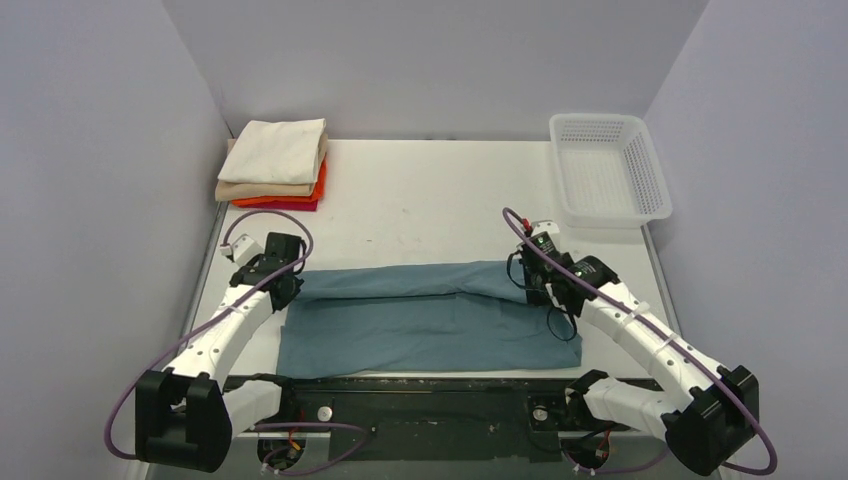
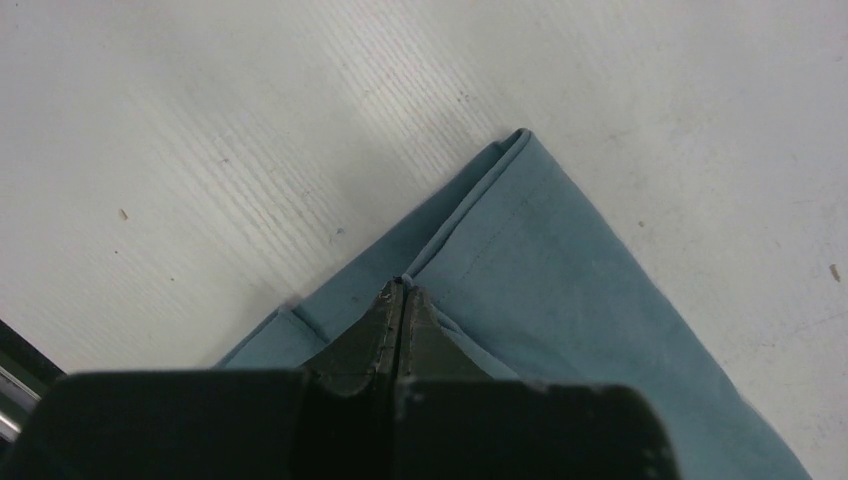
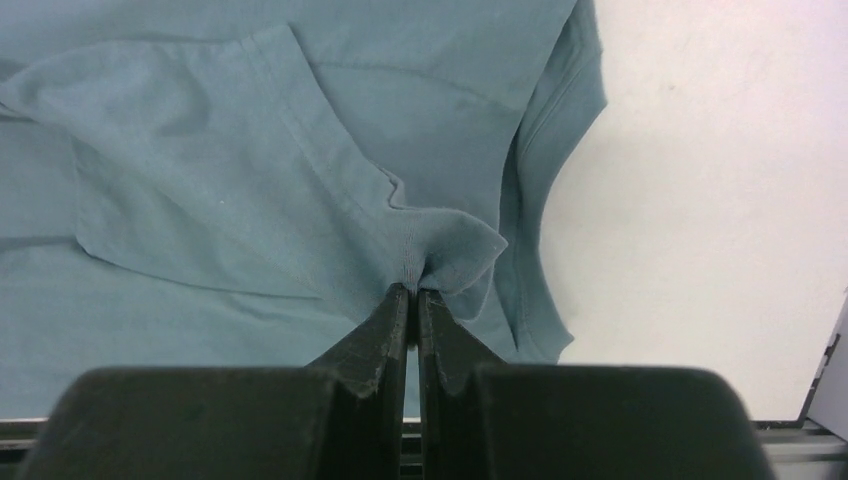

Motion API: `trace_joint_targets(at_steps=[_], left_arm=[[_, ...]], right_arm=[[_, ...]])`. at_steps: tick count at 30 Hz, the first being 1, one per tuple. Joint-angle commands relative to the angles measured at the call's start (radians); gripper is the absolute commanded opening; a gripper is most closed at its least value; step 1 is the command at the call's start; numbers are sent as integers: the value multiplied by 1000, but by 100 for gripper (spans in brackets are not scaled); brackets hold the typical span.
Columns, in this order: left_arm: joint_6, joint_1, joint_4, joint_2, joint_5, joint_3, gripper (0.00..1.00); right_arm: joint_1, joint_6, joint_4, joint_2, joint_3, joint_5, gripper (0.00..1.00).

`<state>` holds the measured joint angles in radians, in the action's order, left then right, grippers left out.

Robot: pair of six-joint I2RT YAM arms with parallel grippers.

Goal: Fold and stack the t-shirts
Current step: Fold the other side of the tshirt into a rectangle

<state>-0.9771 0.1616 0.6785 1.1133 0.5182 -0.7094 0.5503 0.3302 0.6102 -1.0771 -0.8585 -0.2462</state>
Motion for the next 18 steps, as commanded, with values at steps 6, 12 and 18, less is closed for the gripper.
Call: trace_joint_targets(at_steps=[6,12,18], left_arm=[[-85,-8,60,3,53,42,14],[-198,-8,281,-5,149,-78,85],[-14,0,181,-75,-20,-172,87]], right_arm=[[69,211,67,-6,154,117,4],[118,439,214,131,233,191,86],[116,472,251,241,108,115,94]])
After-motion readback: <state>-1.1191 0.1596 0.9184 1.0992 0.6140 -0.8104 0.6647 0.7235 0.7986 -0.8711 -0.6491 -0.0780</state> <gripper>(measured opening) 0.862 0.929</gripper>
